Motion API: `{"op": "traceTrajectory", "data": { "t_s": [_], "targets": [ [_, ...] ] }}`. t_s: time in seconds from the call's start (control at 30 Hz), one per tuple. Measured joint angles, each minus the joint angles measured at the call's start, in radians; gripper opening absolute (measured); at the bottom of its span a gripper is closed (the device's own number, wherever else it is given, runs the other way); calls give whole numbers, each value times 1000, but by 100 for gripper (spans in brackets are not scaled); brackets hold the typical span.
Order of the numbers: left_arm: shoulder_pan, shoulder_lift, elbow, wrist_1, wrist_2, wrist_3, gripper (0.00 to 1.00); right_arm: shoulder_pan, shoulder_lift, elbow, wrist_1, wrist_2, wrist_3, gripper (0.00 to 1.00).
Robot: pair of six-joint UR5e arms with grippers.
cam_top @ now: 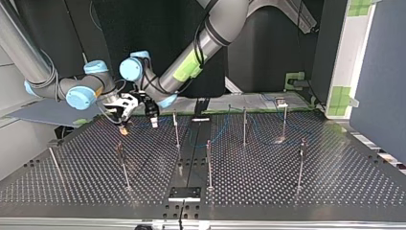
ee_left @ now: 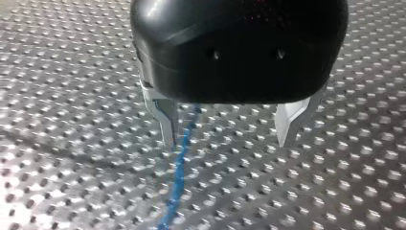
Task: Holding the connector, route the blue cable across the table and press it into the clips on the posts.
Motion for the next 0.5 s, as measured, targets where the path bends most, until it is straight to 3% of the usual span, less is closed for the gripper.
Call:
{"op": "traceTrajectory", "data": {
  "t_s": [0.5],
  "targets": [
    [30,-2,19,19,8,10,100,-2,0,-1,0,0,0,0]
  ]
}}
